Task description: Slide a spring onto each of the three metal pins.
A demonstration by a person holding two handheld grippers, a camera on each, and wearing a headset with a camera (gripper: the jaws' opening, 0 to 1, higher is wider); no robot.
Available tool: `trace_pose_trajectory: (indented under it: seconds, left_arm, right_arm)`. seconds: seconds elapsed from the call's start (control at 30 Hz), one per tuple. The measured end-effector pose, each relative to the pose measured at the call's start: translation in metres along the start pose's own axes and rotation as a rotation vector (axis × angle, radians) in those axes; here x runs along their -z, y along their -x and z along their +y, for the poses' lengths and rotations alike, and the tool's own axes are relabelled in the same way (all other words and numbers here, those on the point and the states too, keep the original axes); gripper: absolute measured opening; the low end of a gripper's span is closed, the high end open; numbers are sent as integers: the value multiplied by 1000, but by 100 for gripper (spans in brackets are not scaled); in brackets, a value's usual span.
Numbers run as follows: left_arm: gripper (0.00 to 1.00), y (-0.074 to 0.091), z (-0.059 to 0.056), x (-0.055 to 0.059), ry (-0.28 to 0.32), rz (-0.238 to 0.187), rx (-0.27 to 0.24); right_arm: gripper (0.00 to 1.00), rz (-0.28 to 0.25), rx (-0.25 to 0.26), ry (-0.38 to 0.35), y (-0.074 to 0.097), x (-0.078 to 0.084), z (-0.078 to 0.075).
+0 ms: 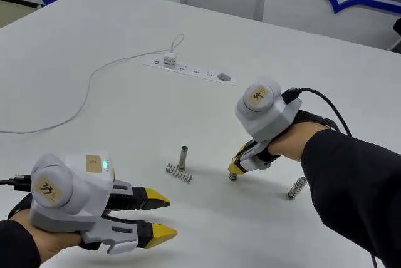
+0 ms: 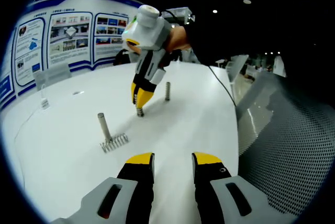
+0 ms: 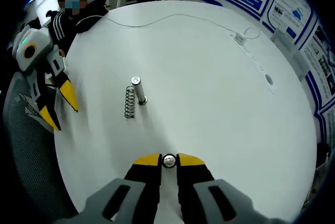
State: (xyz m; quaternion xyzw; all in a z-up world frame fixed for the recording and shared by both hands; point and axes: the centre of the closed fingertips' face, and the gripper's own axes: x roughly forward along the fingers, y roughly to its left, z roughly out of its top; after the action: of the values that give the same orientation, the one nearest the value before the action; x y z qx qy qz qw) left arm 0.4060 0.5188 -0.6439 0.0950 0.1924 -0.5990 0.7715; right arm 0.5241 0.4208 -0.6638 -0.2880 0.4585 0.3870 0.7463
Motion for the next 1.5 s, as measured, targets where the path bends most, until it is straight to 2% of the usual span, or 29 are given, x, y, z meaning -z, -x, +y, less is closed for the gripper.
trace_pose_trajectory:
  seconds: [0.23, 0.47, 0.63, 0.73, 0.83, 1.0, 1.2, 1.5]
  left_arm:
    - [30, 0, 0, -1, -1, 1, 0]
    - [30, 2, 1, -3, -4, -2, -7]
    - [30, 2, 2, -5, -9, -4, -10]
    - [30, 3, 2, -7, -9, -11, -13]
    - [30, 5, 2, -5, -12, -5, -12]
    - [30, 7, 5, -4, -14, -5, -16]
    - [30, 11, 11, -7, -9, -17, -30]
    - [30, 14, 11, 4, 9, 4, -34]
  right_arm:
    - [17, -8, 9, 12, 2, 0, 0]
    - [19, -23, 32, 36, 15, -3, -1]
    - [20, -47, 45, 70, 26, -17, 3]
    - [20, -69, 43, 86, 28, -29, 12]
    - [19, -76, 22, 112, 24, -38, 27]
    - [19, -58, -12, 147, 10, -42, 43]
    - [18, -60, -44, 153, -3, -51, 53]
    - [16, -55, -81, 134, -24, -52, 63]
